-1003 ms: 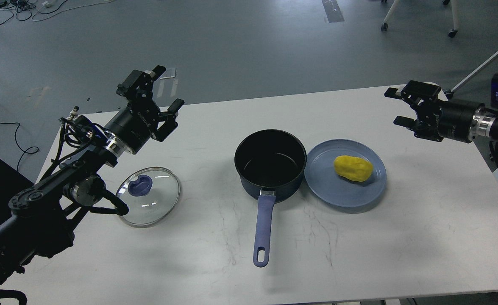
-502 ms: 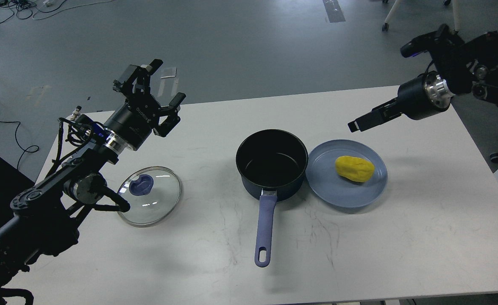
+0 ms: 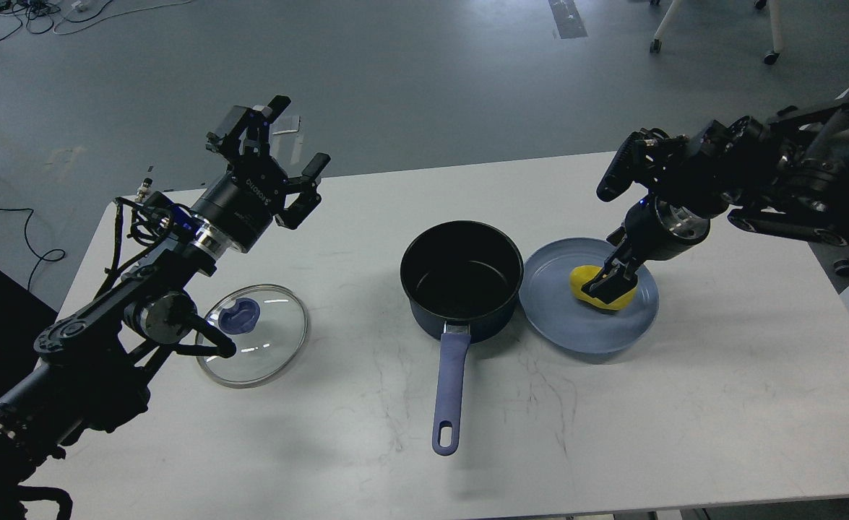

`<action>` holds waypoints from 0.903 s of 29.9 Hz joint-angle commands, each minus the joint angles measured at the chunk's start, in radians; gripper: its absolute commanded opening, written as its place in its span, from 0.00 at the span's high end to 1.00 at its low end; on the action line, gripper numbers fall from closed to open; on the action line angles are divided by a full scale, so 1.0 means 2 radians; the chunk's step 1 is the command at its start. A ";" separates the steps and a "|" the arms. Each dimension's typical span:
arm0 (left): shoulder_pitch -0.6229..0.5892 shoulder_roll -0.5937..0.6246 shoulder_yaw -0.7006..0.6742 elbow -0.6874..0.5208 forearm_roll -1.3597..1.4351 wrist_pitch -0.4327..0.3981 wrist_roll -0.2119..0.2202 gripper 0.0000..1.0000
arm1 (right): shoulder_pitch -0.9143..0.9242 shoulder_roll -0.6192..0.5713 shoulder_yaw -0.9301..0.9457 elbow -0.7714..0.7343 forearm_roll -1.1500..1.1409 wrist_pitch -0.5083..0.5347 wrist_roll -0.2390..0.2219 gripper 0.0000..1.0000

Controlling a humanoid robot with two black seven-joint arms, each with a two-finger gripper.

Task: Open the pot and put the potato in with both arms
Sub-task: 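Lower the right gripper onto the yellow potato and grasp it, then carry the potato with the right gripper over the open pot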

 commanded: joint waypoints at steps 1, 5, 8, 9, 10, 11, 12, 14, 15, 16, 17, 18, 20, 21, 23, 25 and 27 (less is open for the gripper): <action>0.000 0.000 0.000 0.000 0.000 0.001 0.000 0.02 | -0.021 0.000 -0.001 -0.008 -0.005 -0.014 0.000 0.02; 0.000 0.001 0.000 0.000 0.001 0.001 0.000 0.02 | -0.037 0.007 -0.001 -0.019 -0.004 -0.035 0.000 0.02; 0.000 0.001 0.000 0.000 0.000 0.001 0.000 0.02 | -0.044 0.013 0.001 -0.022 -0.003 -0.046 0.000 0.03; 0.000 0.001 0.000 0.000 0.000 0.001 0.000 0.02 | -0.047 0.017 0.001 -0.026 -0.003 -0.047 0.000 0.03; 0.000 0.001 0.000 0.000 0.000 0.001 0.000 0.02 | -0.048 0.019 0.001 -0.030 -0.003 -0.047 0.000 0.03; 0.000 0.001 0.000 0.000 0.000 0.001 0.000 0.02 | -0.053 0.022 0.000 -0.035 -0.003 -0.051 0.000 0.04; 0.000 0.001 0.000 0.000 0.000 0.001 0.000 0.02 | -0.054 0.023 0.000 -0.036 -0.003 -0.052 0.000 0.04; 0.000 0.001 0.000 0.000 0.000 0.001 0.000 0.02 | -0.054 0.027 -0.001 -0.037 -0.003 -0.058 0.000 0.09; 0.000 0.001 0.000 0.000 0.000 0.001 0.000 0.02 | -0.054 0.028 -0.001 -0.038 -0.003 -0.058 0.000 0.11; 0.000 0.001 0.000 0.000 0.000 0.001 0.000 0.02 | -0.054 0.030 -0.001 -0.039 -0.003 -0.059 0.000 0.19; 0.000 0.001 0.000 0.000 0.000 0.001 0.000 0.02 | -0.054 0.030 -0.001 -0.039 -0.003 -0.059 0.000 0.24; 0.000 0.001 0.000 0.000 0.000 0.001 0.000 0.02 | -0.054 0.030 -0.001 -0.040 -0.003 -0.059 0.000 0.29; 0.000 0.001 0.000 0.000 0.000 0.001 0.000 0.02 | -0.054 0.030 -0.001 -0.040 -0.003 -0.060 0.000 0.49; 0.000 0.001 0.000 0.000 0.000 0.001 0.000 0.02 | -0.054 0.030 -0.001 -0.039 -0.003 -0.061 0.000 0.60; 0.000 0.001 -0.001 0.000 0.000 0.001 0.000 0.02 | -0.053 0.028 -0.001 -0.039 -0.003 -0.061 0.000 0.75; 0.000 0.001 -0.001 0.000 0.000 0.001 0.000 0.02 | -0.048 0.026 -0.001 -0.036 -0.003 -0.065 0.000 0.79; 0.000 0.001 -0.001 0.000 0.000 0.001 0.000 0.02 | -0.039 0.020 0.000 -0.032 -0.002 -0.074 0.000 0.79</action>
